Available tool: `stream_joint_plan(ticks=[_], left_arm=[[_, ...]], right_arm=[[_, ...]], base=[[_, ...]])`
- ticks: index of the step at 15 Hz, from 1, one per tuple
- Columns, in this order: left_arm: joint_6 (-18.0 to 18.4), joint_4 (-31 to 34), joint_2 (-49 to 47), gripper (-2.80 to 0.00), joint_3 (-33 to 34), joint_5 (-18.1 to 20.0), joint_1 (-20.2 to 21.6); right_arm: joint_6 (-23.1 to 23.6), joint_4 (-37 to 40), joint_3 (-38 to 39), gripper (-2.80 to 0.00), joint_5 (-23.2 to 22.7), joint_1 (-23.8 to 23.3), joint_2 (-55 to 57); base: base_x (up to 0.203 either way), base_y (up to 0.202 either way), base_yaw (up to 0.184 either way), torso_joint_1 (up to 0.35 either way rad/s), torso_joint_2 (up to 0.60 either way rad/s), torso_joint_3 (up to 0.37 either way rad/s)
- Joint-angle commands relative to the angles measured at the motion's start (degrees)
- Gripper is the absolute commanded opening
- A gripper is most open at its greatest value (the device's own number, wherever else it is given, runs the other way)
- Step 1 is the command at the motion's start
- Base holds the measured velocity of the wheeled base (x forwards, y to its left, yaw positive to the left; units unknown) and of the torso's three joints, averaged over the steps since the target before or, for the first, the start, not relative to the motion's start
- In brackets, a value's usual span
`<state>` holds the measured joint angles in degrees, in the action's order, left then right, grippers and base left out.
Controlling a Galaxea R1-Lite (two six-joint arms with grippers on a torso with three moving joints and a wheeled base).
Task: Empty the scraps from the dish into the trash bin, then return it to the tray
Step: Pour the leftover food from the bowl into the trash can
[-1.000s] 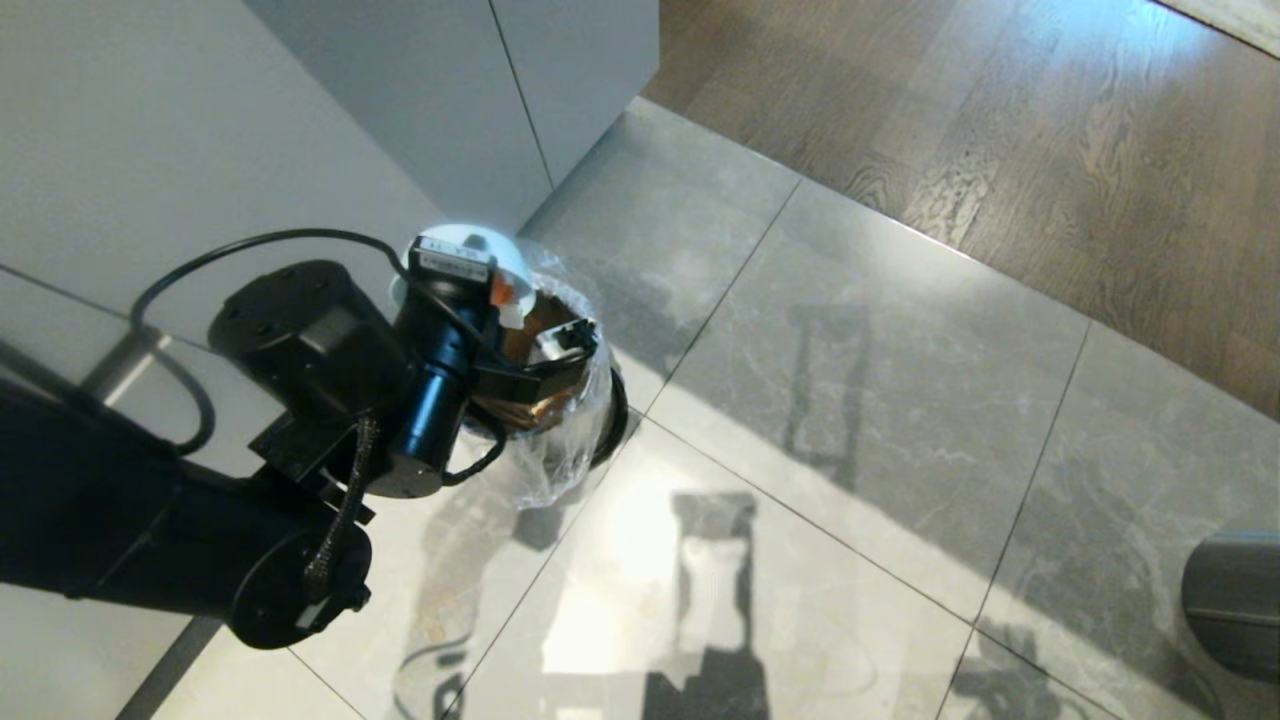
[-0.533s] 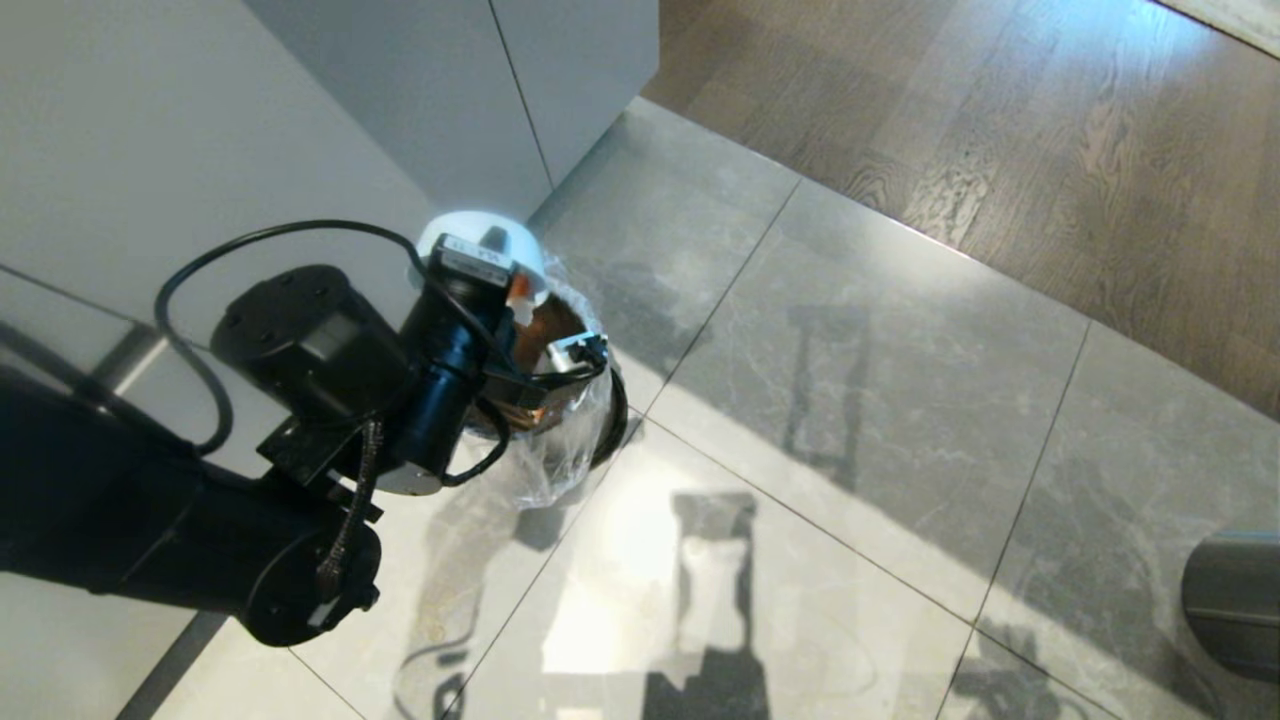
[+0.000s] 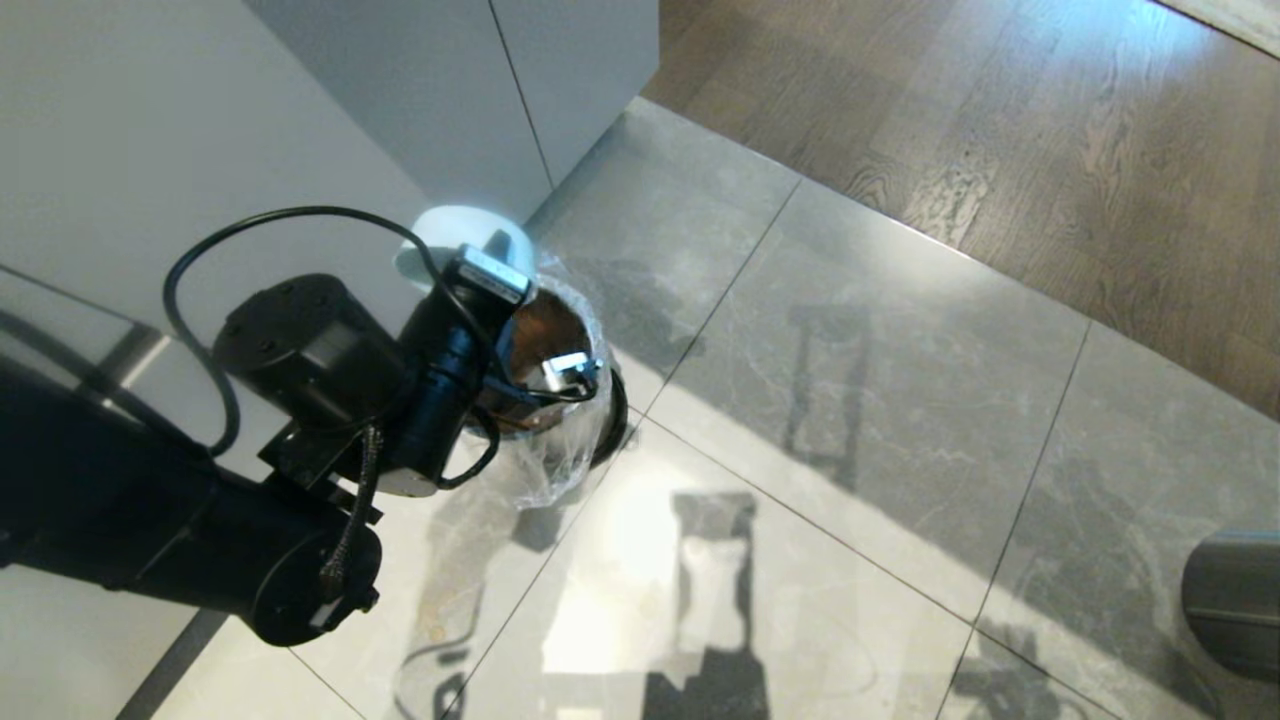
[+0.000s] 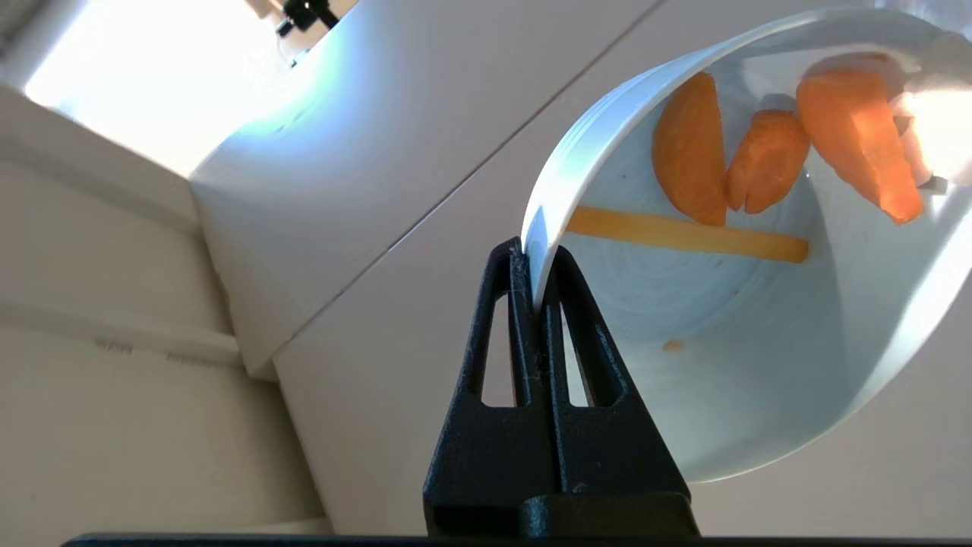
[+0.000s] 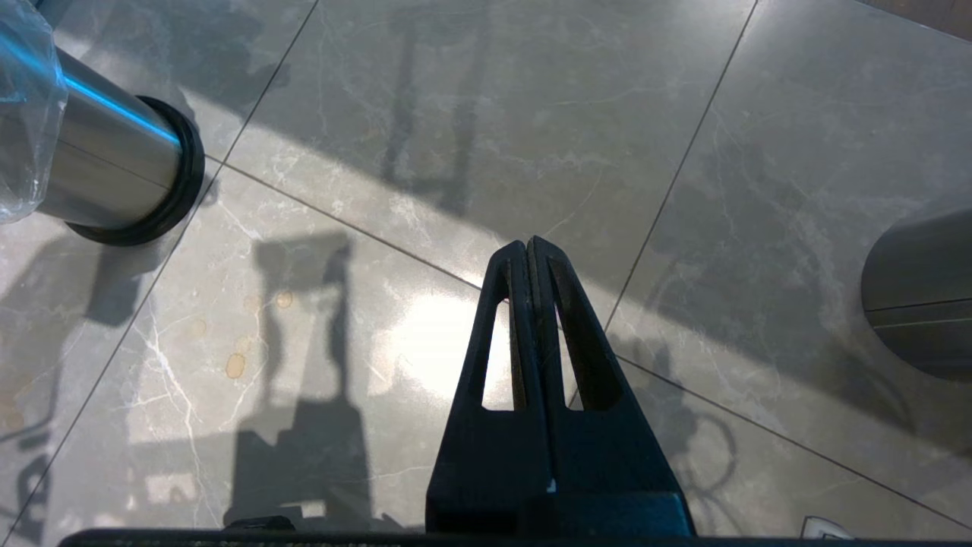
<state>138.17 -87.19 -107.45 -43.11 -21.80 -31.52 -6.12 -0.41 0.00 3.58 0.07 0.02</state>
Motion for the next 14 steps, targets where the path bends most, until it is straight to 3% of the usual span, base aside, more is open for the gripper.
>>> stream_joint_plan(ticks=[1, 10, 14], left_arm=[[5.2, -2.8, 0.1, -2.8, 0.0, -0.1, 0.3], [9.2, -2.8, 2.2, -2.8, -2.9, 4.0, -0.8], [10.2, -2.8, 4.5, -2.8, -0.8, 6.2, -1.5]], right_arm=[[0.0, 0.0, 0.0, -2.8, 0.0, 0.0, 0.0], [0.0, 0.0, 0.0, -2.8, 0.0, 0.0, 0.0], [0.0, 0.0, 0.0, -2.8, 0.0, 0.0, 0.0]], base=[[0.0, 0.0, 0.0, 0.0, 0.0, 0.0], [0.0, 0.0, 0.0, 0.0, 0.0, 0.0], [0.0, 0.0, 0.0, 0.0, 0.0, 0.0]])
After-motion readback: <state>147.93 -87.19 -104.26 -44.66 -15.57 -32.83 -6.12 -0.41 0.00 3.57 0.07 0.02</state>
